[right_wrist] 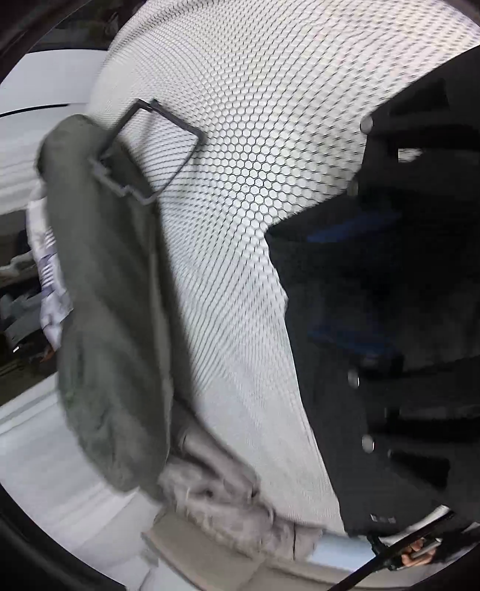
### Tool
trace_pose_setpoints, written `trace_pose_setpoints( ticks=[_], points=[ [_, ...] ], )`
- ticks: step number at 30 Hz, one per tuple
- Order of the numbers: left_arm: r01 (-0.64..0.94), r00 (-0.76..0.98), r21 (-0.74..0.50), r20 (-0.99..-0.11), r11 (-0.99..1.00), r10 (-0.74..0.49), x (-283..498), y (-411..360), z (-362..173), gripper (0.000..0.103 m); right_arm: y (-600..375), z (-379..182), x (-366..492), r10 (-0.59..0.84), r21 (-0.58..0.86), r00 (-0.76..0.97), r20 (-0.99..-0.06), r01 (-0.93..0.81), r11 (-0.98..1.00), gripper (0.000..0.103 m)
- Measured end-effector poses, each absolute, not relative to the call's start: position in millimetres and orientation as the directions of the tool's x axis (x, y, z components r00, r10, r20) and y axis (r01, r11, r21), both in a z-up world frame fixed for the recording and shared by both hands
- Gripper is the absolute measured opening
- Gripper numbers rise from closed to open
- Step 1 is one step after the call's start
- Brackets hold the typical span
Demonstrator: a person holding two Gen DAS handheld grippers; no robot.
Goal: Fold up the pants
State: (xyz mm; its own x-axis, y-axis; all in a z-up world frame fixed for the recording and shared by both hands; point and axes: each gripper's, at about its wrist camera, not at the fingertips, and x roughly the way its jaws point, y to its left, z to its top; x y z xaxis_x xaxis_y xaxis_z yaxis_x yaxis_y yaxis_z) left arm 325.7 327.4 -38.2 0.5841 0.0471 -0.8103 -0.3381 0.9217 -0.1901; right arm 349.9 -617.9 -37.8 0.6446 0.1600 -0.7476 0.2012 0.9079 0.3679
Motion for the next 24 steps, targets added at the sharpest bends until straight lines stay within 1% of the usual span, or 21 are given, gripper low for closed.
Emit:
trace_pose_setpoints(
  ticks=[1,2,3,4,5,7,9,12,14,15,16,17,18,19,22,24],
  points=[
    [-0.322,0.597,-0.19,-0.801,0.927,0.044,306.8,325.8,-29.9,0.076,-616.2,-28.8,332.1,0.163,0.376,0.672,-0.722,0.183,0.909,0.07],
    [-0.304,0.607,-0.187,-0.794,0.934,0.039,287.0,324.0,-23.2,0.085,-614.3,-20.0,315.6,0.167,0.385,0.696,-0.698,0.168,0.908,0.087],
    [-0.286,0.611,-0.174,-0.791,0.942,0.04,267.1,322.9,-19.1,0.086,-611.3,-11.1,296.6,0.167,0.388,0.717,-0.677,0.155,0.909,0.093],
    [-0.282,0.597,-0.157,-0.801,0.946,0.045,252.2,322.4,-20.2,0.086,-607.4,-4.0,277.8,0.162,0.385,0.738,-0.655,0.141,0.912,0.095],
    [-0.281,0.584,-0.145,-0.81,0.949,0.049,229.3,316.9,-25.0,0.086,-604.5,1.2,261.4,0.165,0.381,0.753,-0.638,0.122,0.917,0.096],
    [-0.281,0.551,-0.113,-0.832,0.953,0.064,199.0,312.7,-33.3,0.086,-594.6,7.7,230.9,0.192,0.374,0.753,-0.629,0.077,0.924,0.096],
    [-0.27,0.547,-0.104,-0.835,0.957,0.063,168.6,308.1,-42.9,0.086,-588.6,8.9,206.4,0.215,0.382,0.749,-0.627,0.055,0.922,0.096],
    [-0.269,0.528,-0.155,-0.849,0.951,0.011,141.9,309.6,-64.2,0.086,-579.2,6.3,174.4,0.21,0.377,0.743,-0.635,0.061,0.924,0.096],
    [-0.28,0.51,-0.171,-0.86,0.945,-0.005,138.1,309.0,-77.1,0.084,-575.4,-0.8,158.2,0.228,0.402,0.735,-0.639,0.066,0.913,0.096],
    [-0.283,0.513,-0.166,-0.858,0.945,0.002,139.9,308.9,-81.2,0.073,-576.4,-5.8,151.4,0.229,0.416,0.735,-0.638,0.079,0.906,0.096],
    [-0.288,0.525,-0.16,-0.851,0.944,0.016,141.2,308.1,-83.1,0.064,-575.6,-10.5,146.2,0.225,0.419,0.734,-0.641,0.089,0.904,0.096],
    [-0.298,0.539,-0.155,-0.842,0.942,0.032,141.8,307.3,-83.8,0.047,-575.2,-16.0,143.2,0.217,0.417,0.731,-0.647,0.1,0.903,0.096],
    [-0.294,0.549,-0.169,-0.836,0.941,0.022,143.2,306.4,-84.1,0.037,-577.2,-21.4,138.7,0.206,0.411,0.728,-0.654,0.113,0.905,0.096],
    [-0.297,0.563,-0.18,-0.826,0.938,0.02,142.8,304.3,-82.9,0.035,-579.6,-25.7,133.5,0.198,0.407,0.731,-0.653,0.119,0.906,0.096],
    [-0.318,0.613,-0.147,-0.786,0.937,0.085,144.1,302.3,-71.1,0.033,-591.5,-41.2,123.1,0.177,0.385,0.724,-0.666,0.13,0.914,0.096],
    [-0.37,0.635,-0.178,-0.765,0.912,0.108,148.3,312.3,-62.6,0.033,-601.9,-50.7,120.9,0.142,0.364,0.709,-0.691,0.172,0.916,0.096]
  ],
)
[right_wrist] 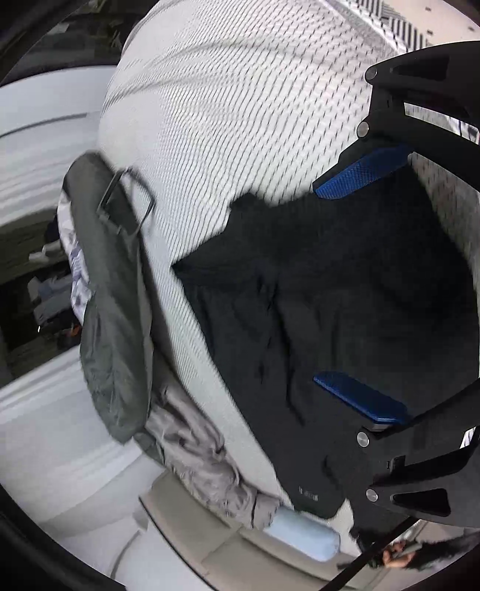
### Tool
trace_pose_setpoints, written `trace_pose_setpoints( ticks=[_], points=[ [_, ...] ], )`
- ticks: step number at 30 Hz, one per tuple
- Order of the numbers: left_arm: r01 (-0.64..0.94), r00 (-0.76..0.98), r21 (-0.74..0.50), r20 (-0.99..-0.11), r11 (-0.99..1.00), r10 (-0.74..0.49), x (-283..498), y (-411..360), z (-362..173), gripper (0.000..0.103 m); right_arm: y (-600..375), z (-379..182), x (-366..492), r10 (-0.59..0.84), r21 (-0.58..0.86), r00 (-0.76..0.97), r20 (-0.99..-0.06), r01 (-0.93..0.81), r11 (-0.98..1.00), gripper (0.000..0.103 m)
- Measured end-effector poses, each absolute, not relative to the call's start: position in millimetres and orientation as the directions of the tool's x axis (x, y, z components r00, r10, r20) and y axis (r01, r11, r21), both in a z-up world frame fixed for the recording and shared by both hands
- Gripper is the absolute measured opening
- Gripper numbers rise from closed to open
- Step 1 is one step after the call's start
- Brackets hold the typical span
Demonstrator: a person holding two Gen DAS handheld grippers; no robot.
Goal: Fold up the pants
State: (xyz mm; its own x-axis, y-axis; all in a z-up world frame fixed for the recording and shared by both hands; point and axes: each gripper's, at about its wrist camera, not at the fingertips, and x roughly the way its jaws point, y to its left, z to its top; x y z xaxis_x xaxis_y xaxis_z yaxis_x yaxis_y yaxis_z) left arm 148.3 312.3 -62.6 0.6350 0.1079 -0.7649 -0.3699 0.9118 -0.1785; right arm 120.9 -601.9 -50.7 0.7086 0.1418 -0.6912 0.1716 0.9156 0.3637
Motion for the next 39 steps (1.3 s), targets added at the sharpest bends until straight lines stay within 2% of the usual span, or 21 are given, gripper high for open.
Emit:
trace_pose_setpoints(
  ticks=[4,7,9,12,13,14,16,19,22,23,24,25,26,28,31,33,36,37,39],
  points=[
    [-0.437,0.562,-0.163,-0.817,0.885,0.127,162.9,318.9,-79.4,0.033,-615.4,-62.8,124.6,0.149,0.381,0.692,-0.706,0.194,0.904,0.092],
    [-0.434,0.558,-0.133,-0.816,0.891,0.15,161.3,312.9,-84.1,0.034,-614.7,-68.6,127.2,0.171,0.368,0.66,-0.732,0.171,0.914,0.092],
    [-0.436,0.558,-0.144,-0.818,0.888,0.141,159.4,313.8,-85.1,0.035,-618.5,-77.6,122.3,0.224,0.422,0.641,-0.734,0.172,0.89,0.086],
    [-0.436,0.561,-0.171,-0.82,0.884,0.119,154.6,320.4,-84.7,0.036,-625.2,-94.7,111.6,0.318,0.512,0.609,-0.726,0.172,0.841,0.05],
    [-0.437,0.565,-0.181,-0.817,0.881,0.112,150.6,321.7,-82.5,0.036,-627.2,-95.0,109.4,0.319,0.519,0.612,-0.723,0.177,0.836,0.027],
    [-0.437,0.567,-0.185,-0.817,0.88,0.11,147.1,321.7,-81.3,0.037,-628.8,-93.9,104.5,0.341,0.538,0.622,-0.705,0.156,0.828,0.015],
    [-0.435,0.57,-0.198,-0.816,0.878,0.098,137.3,322.9,-79.1,0.038,-635.3,-83.2,91.0,0.342,0.556,0.664,-0.665,0.136,0.82,0.01],
    [-0.425,0.552,-0.169,-0.827,0.889,0.108,137.4,322.2,-77.1,0.04,-654.0,-84.0,73.1,0.284,0.565,0.691,-0.665,0.216,0.796,0.011],
    [-0.44,0.541,-0.137,-0.829,0.887,0.14,122.3,318.4,-68.0,0.056,-665.4,-99.2,69.5,0.291,0.607,0.681,-0.672,0.281,0.743,0.013],
    [-0.452,0.544,-0.142,-0.826,0.881,0.146,113.0,318.7,-63.9,0.066,-666.4,-99.3,67.2,0.314,0.634,0.69,-0.652,0.269,0.725,0.02],
    [-0.457,0.557,-0.156,-0.818,0.876,0.145,103.2,318.9,-59.2,0.071,-665.8,-96.5,61.9,0.326,0.652,0.71,-0.624,0.243,0.718,0.028],
    [-0.456,0.58,-0.182,-0.803,0.871,0.136,88.3,318.3,-52.7,0.071,-662.6,-93.7,57.2,0.336,0.668,0.73,-0.595,0.216,0.712,0.053],
    [-0.453,0.593,-0.197,-0.795,0.87,0.129,77.8,317.2,-48.3,0.074,-661.2,-93.5,48.5,0.345,0.679,0.744,-0.572,0.195,0.707,0.064],
    [-0.454,0.611,-0.223,-0.783,0.863,0.119,58.0,314.3,-43.3,0.081,-653.9,-94.9,37.1,0.348,0.687,0.758,-0.552,0.178,0.704,0.064],
    [-0.454,0.619,-0.266,-0.781,0.85,0.087,32.8,306.7,-44.5,0.081,-639.8,-105.0,34.9,0.339,0.668,0.735,-0.587,0.202,0.717,0.067],
    [-0.451,0.627,-0.301,-0.777,0.84,0.057,20.8,299.7,-47.9,0.081,-630.5,-115.3,44.7,0.388,0.689,0.705,-0.594,0.198,0.697,0.067],
    [-0.439,0.646,-0.349,-0.763,0.828,0.021,2.3,289.2,-55.1,0.081,-618.3,-119.7,57.4,0.365,0.644,0.676,-0.64,0.213,0.735,0.067],
    [-0.435,0.648,-0.355,-0.762,0.828,0.014,0.4,287.1,-57.0,0.081,-617.0,-120.8,59.7,0.366,0.653,0.683,-0.632,0.215,0.726,0.065],
    [-0.43,0.646,-0.353,-0.763,0.831,0.011,2.2,283.1,-60.5,0.081,-615.2,-117.9,64.0,0.335,0.649,0.711,-0.619,0.221,0.728,0.039]
  ],
)
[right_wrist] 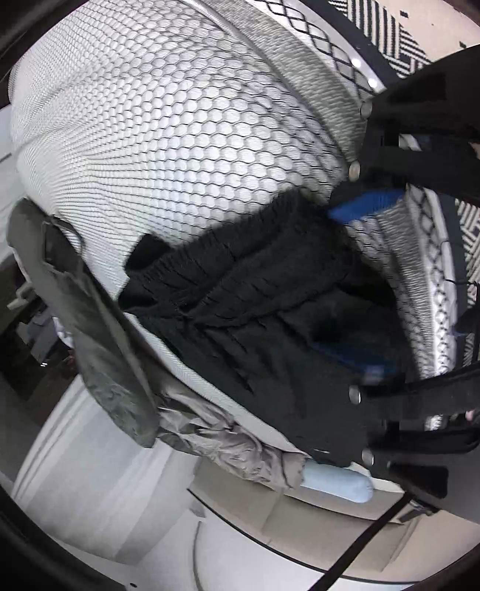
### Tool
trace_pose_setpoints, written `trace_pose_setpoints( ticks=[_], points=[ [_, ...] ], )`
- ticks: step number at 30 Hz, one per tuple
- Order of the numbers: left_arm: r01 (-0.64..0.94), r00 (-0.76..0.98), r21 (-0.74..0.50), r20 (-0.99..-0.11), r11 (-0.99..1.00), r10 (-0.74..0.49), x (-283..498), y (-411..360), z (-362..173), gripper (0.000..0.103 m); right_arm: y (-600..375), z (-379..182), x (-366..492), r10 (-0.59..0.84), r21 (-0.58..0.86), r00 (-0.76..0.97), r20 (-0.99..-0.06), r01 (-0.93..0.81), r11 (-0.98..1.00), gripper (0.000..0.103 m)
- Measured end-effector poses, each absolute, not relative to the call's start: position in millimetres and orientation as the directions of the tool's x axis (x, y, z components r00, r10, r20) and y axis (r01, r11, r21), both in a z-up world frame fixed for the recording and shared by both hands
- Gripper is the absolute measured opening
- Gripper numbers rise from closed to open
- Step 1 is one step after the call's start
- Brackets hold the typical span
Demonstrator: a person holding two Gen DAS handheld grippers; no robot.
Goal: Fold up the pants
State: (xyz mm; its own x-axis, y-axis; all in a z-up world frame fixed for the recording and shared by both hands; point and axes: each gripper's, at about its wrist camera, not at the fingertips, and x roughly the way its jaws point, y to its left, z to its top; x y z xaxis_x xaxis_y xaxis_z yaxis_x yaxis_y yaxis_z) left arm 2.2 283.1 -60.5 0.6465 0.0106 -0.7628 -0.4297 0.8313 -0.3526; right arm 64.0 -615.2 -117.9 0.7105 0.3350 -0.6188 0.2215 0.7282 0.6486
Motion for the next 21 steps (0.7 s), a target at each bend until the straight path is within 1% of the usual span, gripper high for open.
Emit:
trace_pose_setpoints(
  ticks=[1,2,3,4,5,7,8,9,12,14,15,16,18,19,21],
  points=[
    [-0.43,0.647,-0.353,-0.763,0.831,0.011,0.2,281.3,-61.2,0.081,-615.4,-114.5,66.3,0.327,0.657,0.729,-0.602,0.218,0.722,0.022],
    [-0.432,0.647,-0.357,-0.762,0.828,0.009,-2.2,280.2,-61.9,0.081,-618.1,-110.7,63.1,0.338,0.681,0.748,-0.572,0.202,0.704,0.013],
    [-0.435,0.649,-0.366,-0.761,0.823,0.005,-4.2,279.7,-62.6,0.081,-621.0,-104.8,57.5,0.337,0.696,0.771,-0.541,0.185,0.694,0.013],
    [-0.436,0.651,-0.379,-0.759,0.816,-0.004,-6.2,278.4,-64.0,0.081,-623.3,-99.5,53.0,0.314,0.692,0.788,-0.529,0.186,0.698,0.013],
    [-0.434,0.655,-0.394,-0.756,0.81,-0.016,-8.1,276.1,-65.8,0.081,-626.2,-97.6,50.4,0.294,0.687,0.794,-0.532,0.201,0.698,0.013],
    [-0.426,0.664,-0.412,-0.747,0.805,-0.031,-10.0,271.6,-68.6,0.081,-630.5,-108.5,50.4,0.306,0.707,0.772,-0.556,0.246,0.664,0.016],
    [-0.415,0.673,-0.431,-0.738,0.802,-0.048,-10.0,267.7,-71.0,0.079,-630.8,-115.9,51.0,0.34,0.723,0.75,-0.567,0.255,0.642,0.018],
    [-0.41,0.677,-0.443,-0.734,0.798,-0.06,-8.2,265.8,-72.9,0.074,-630.7,-123.8,54.6,0.388,0.756,0.734,-0.557,0.256,0.602,0.018],
    [-0.4,0.678,-0.476,-0.729,0.783,-0.098,0.6,257.5,-82.4,0.065,-631.0,-120.3,52.5,0.42,0.792,0.751,-0.509,0.219,0.569,0.022],
    [-0.426,0.668,-0.46,-0.741,0.779,-0.072,10.1,254.3,-87.9,0.063,-630.8,-118.7,52.4,0.434,0.808,0.76,-0.484,0.198,0.554,0.031],
    [-0.438,0.667,-0.457,-0.742,0.774,-0.06,14.6,253.7,-89.5,0.061,-630.6,-119.0,52.5,0.44,0.812,0.759,-0.479,0.192,0.552,0.036],
    [-0.451,0.67,-0.454,-0.741,0.768,-0.046,18.2,252.6,-90.4,0.059,-629.5,-119.8,53.8,0.44,0.809,0.755,-0.486,0.197,0.554,0.039],
    [-0.467,0.672,-0.44,-0.74,0.767,-0.015,23.9,252.5,-88.1,0.044,-626.4,-124.6,60.0,0.449,0.803,0.737,-0.506,0.212,0.557,0.04],
    [-0.48,0.673,-0.428,-0.74,0.766,0.008,25.1,251.9,-86.2,0.041,-624.3,-127.5,63.8,0.455,0.803,0.728,-0.512,0.218,0.555,0.04],
    [-0.494,0.678,-0.424,-0.735,0.759,0.031,24.7,251.7,-83.5,0.029,-618.8,-130.6,71.8,0.441,0.79,0.723,-0.531,0.235,0.566,0.04]
  ],
)
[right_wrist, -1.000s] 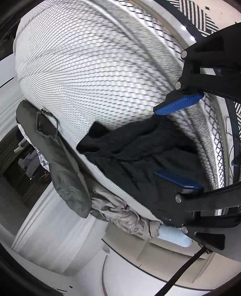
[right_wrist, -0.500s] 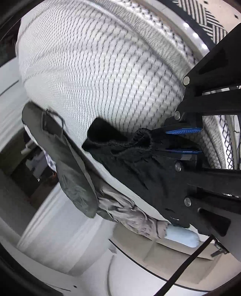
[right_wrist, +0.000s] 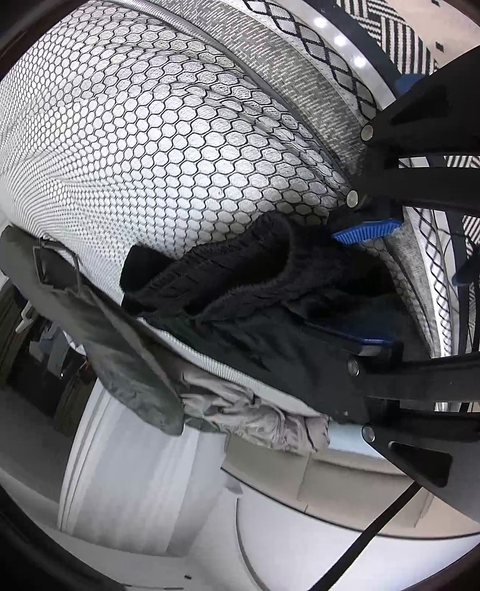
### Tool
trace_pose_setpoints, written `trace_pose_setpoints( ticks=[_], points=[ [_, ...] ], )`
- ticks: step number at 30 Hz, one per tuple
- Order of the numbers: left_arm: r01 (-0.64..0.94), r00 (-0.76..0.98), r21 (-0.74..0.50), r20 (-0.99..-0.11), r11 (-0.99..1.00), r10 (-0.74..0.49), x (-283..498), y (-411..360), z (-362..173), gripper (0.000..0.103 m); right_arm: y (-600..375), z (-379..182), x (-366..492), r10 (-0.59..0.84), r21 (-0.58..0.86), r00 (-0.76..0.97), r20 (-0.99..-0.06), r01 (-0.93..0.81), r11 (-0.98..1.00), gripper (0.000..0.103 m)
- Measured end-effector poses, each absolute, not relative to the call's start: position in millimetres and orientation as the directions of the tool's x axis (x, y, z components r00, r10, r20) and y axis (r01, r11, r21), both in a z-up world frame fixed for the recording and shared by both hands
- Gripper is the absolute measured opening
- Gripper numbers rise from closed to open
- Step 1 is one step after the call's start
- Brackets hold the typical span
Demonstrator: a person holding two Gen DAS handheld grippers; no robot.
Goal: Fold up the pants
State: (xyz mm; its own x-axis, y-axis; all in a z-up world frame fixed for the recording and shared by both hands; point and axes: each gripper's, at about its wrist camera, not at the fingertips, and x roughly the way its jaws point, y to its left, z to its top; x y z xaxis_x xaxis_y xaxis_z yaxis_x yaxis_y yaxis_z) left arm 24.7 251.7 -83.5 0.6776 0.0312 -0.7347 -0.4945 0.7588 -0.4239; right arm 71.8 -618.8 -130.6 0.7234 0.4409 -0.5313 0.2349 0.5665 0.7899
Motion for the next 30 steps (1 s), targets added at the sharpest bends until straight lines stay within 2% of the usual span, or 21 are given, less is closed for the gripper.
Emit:
trace_pose_setpoints(
  ticks=[1,3,5,10,13,14,15,16,18,20,30],
  points=[
    [-0.5,0.676,-0.42,-0.736,0.757,0.037,24.3,252.4,-82.5,0.027,-617.9,-131.4,71.7,0.436,0.788,0.726,-0.532,0.237,0.568,0.04],
    [-0.496,0.682,-0.428,-0.731,0.755,0.034,22.0,253.5,-79.8,0.018,-614.7,-128.9,74.6,0.416,0.779,0.736,-0.534,0.236,0.581,0.033],
    [-0.488,0.69,-0.438,-0.723,0.755,0.026,18.6,252.8,-75.7,0.018,-608.1,-123.7,80.7,0.392,0.762,0.748,-0.536,0.228,0.606,0.029],
    [-0.438,0.707,-0.552,-0.699,0.71,-0.107,27.0,259.7,-83.4,0.018,-618.5,-121.7,65.6,0.423,0.796,0.767,-0.482,0.182,0.577,0.029],
    [-0.449,0.706,-0.598,-0.693,0.664,-0.146,37.6,266.3,-96.7,0.018,-621.1,-123.7,66.8,0.438,0.81,0.764,-0.474,0.184,0.556,0.03],
    [-0.454,0.716,-0.613,-0.683,0.647,-0.145,39.6,269.5,-99.6,0.017,-621.1,-126.2,68.5,0.443,0.812,0.758,-0.478,0.191,0.551,0.03],
    [-0.46,0.722,-0.618,-0.679,0.637,-0.137,40.3,272.3,-101.1,0.01,-622.1,-127.4,68.3,0.445,0.815,0.756,-0.479,0.194,0.547,0.03],
    [-0.468,0.729,-0.622,-0.673,0.627,-0.124,39.9,274.6,-101.5,0.008,-621.5,-128.1,69.8,0.442,0.811,0.755,-0.483,0.196,0.551,0.029],
    [-0.467,0.742,-0.616,-0.663,0.634,-0.098,36.9,275.0,-97.8,0.002,-621.6,-125.3,69.1,0.408,0.792,0.767,-0.495,0.206,0.575,0.019],
    [-0.457,0.752,-0.601,-0.654,0.656,-0.075,32.3,272.6,-90.0,0.001,-622.7,-117.3,65.6,0.396,0.804,0.794,-0.462,0.186,0.565,0.012],
    [-0.39,0.807,-0.568,-0.59,0.725,-0.029,17.3,273.6,-20.8,0.0,-619.2,-60.2,35.6,0.384,0.821,0.872,-0.304,0.035,0.569,0.011]
  ],
)
